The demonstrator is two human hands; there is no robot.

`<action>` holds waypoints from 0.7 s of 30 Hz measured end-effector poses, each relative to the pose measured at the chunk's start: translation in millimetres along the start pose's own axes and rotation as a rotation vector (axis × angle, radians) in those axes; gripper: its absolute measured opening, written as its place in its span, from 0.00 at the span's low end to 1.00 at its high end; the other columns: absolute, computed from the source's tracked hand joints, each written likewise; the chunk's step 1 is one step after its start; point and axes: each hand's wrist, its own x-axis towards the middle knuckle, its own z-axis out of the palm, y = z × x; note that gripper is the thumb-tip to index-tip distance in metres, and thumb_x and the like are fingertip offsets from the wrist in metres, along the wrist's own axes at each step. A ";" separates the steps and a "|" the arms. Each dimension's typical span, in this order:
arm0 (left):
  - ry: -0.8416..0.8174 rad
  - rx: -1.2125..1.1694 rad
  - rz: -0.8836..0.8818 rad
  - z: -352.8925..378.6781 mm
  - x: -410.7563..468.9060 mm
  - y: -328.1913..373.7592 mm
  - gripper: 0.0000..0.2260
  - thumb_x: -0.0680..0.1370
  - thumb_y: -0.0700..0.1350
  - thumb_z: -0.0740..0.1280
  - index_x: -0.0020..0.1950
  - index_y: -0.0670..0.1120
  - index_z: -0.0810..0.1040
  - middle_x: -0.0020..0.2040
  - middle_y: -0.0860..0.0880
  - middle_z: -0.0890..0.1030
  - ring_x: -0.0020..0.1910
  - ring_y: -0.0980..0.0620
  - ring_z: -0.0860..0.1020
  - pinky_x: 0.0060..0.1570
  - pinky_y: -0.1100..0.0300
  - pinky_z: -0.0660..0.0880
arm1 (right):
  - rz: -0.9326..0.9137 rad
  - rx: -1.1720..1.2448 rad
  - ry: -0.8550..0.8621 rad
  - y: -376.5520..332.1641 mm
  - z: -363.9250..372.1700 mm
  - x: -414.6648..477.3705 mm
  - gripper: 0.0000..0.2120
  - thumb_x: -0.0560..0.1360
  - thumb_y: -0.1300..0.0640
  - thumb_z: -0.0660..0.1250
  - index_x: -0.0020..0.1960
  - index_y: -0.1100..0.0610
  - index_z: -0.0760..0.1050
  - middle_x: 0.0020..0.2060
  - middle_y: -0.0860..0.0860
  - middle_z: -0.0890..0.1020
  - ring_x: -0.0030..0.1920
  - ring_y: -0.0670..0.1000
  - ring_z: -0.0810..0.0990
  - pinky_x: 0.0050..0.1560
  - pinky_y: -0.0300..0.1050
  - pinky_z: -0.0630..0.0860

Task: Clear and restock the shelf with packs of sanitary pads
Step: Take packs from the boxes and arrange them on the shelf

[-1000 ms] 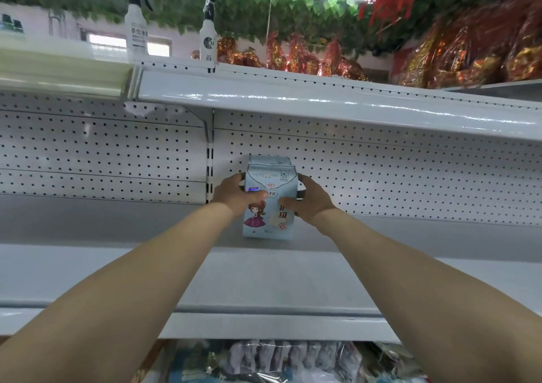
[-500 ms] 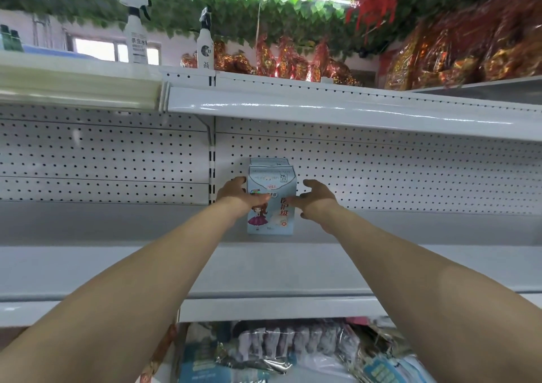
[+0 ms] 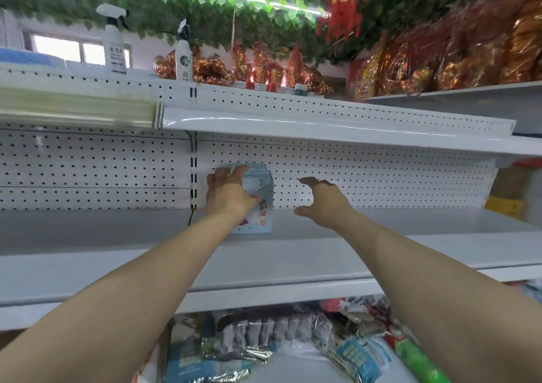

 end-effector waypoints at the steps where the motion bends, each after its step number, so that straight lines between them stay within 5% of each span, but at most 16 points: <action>1: -0.003 0.025 0.013 2.2 -8.6 9.4 0.32 0.74 0.53 0.75 0.76 0.57 0.66 0.73 0.46 0.64 0.72 0.44 0.61 0.60 0.53 0.72 | 0.003 -0.007 0.011 9.4 -6.6 -10.1 0.37 0.76 0.46 0.73 0.79 0.50 0.60 0.69 0.57 0.73 0.70 0.58 0.69 0.62 0.51 0.73; 7: -0.055 0.112 0.094 30.2 -79.9 88.2 0.34 0.75 0.56 0.73 0.78 0.58 0.63 0.76 0.46 0.60 0.75 0.43 0.57 0.64 0.47 0.69 | 0.051 0.001 0.021 86.2 -55.5 -88.5 0.35 0.78 0.43 0.69 0.79 0.51 0.59 0.75 0.56 0.66 0.76 0.58 0.61 0.69 0.55 0.68; 21: -0.311 -0.052 0.237 166.0 -259.0 332.2 0.35 0.75 0.50 0.73 0.79 0.54 0.60 0.77 0.45 0.57 0.76 0.42 0.55 0.67 0.47 0.68 | 0.267 -0.061 0.073 328.0 -182.6 -287.6 0.37 0.74 0.46 0.74 0.77 0.55 0.62 0.72 0.59 0.67 0.68 0.60 0.72 0.65 0.52 0.73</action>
